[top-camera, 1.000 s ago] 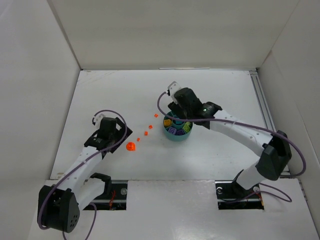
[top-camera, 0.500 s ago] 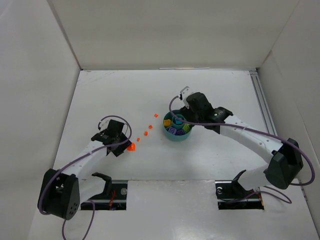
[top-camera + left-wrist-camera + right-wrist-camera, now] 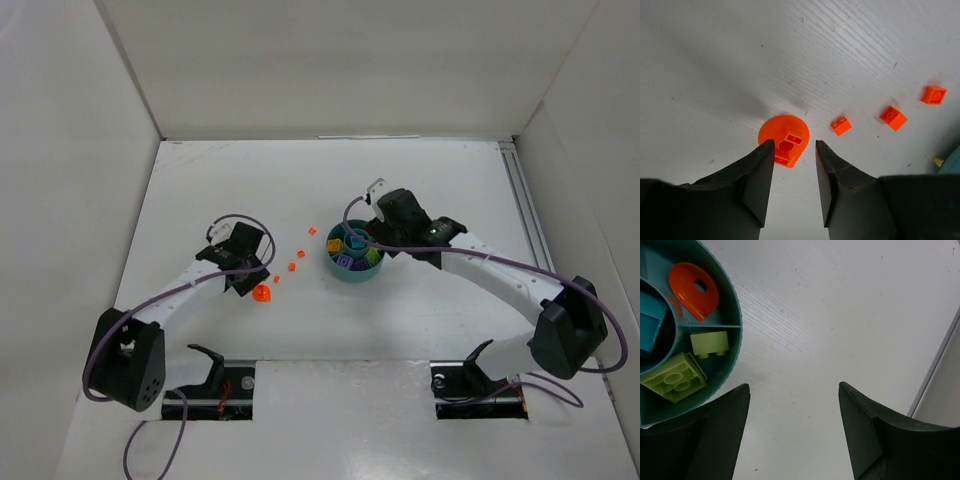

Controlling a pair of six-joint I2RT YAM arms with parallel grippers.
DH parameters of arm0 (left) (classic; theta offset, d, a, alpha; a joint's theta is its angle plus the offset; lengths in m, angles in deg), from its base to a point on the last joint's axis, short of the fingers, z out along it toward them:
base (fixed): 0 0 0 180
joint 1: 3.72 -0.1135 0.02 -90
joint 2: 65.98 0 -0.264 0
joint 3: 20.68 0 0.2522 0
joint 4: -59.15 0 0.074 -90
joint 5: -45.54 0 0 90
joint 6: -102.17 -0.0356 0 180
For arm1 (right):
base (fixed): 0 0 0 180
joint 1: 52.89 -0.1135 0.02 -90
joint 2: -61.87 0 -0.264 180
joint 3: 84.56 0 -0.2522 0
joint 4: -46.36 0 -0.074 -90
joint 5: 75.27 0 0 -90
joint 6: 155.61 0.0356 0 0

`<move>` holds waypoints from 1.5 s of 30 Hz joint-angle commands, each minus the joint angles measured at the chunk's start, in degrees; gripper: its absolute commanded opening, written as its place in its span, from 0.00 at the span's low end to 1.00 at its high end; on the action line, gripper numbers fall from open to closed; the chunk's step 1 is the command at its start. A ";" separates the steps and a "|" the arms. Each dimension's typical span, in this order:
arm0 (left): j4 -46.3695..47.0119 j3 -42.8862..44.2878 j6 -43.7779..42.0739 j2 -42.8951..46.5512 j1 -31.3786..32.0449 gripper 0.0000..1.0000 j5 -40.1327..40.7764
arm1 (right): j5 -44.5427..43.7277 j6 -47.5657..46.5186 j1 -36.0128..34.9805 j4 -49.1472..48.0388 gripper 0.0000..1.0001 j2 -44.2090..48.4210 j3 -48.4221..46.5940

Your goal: Sort the legos into containers by color

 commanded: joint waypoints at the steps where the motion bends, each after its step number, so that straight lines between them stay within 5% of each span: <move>1: -2.66 2.22 0.39 -1.94 0.99 0.35 2.48 | -0.76 -0.74 0.99 -1.64 0.76 1.56 0.52; 23: -3.80 4.42 0.92 -7.92 4.33 0.27 6.88 | -0.24 -1.27 2.57 -2.69 0.75 1.56 2.10; 35: -4.33 4.94 0.92 -8.44 5.48 0.05 6.88 | -0.24 -1.27 3.10 -2.69 0.75 1.04 2.10; 45: -7.58 10.47 -0.30 -3.01 7.32 0.04 7.58 | -0.24 -1.27 3.62 -2.69 0.75 1.56 2.62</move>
